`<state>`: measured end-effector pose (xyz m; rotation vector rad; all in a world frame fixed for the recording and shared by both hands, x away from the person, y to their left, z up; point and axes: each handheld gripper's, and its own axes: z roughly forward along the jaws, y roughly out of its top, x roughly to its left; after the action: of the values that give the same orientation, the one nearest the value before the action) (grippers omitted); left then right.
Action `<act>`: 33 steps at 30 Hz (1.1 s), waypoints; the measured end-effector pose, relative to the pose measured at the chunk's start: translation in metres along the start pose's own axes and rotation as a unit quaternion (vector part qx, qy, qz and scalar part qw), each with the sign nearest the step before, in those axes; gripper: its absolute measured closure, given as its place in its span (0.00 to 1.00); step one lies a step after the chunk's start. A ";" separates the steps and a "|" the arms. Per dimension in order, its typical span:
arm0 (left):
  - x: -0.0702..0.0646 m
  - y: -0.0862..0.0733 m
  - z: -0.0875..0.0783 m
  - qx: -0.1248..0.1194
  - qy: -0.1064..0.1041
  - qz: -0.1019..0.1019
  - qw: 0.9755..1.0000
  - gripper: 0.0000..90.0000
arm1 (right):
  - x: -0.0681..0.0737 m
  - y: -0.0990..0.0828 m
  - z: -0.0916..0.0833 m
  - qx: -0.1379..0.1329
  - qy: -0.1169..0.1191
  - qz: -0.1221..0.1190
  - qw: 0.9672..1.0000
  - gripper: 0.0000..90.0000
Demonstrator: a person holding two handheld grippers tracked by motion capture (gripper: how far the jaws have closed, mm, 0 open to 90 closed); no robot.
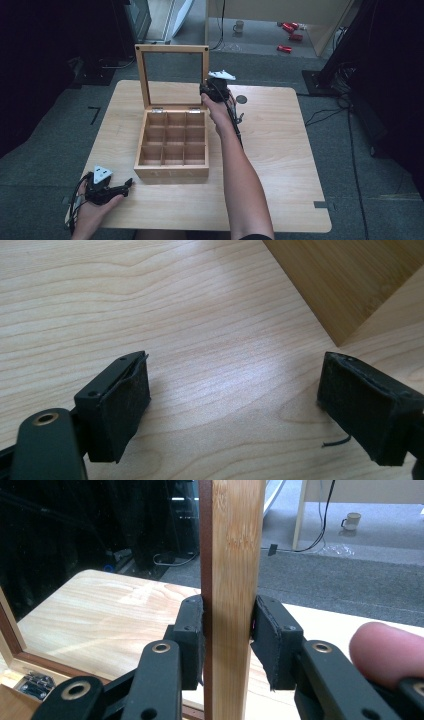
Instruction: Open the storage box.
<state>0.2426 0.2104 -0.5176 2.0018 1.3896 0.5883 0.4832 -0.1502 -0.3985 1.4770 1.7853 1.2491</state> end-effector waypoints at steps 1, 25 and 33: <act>0.000 0.000 0.000 0.000 0.000 0.000 1.000 0.15 | 0.000 0.000 0.000 0.001 0.000 -0.002 1.000 0.73; 0.000 0.000 0.000 -0.001 0.001 -0.001 1.000 0.15 | 0.005 -0.022 -0.068 0.003 0.043 -0.062 0.997 0.14; 0.000 0.000 0.000 0.000 0.003 0.000 1.000 0.15 | -0.025 -0.045 -0.098 0.005 0.028 -0.042 0.999 0.14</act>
<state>0.2429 0.2102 -0.5177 2.0011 1.3929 0.5936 0.3870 -0.2054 -0.3976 1.3706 1.8732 1.2535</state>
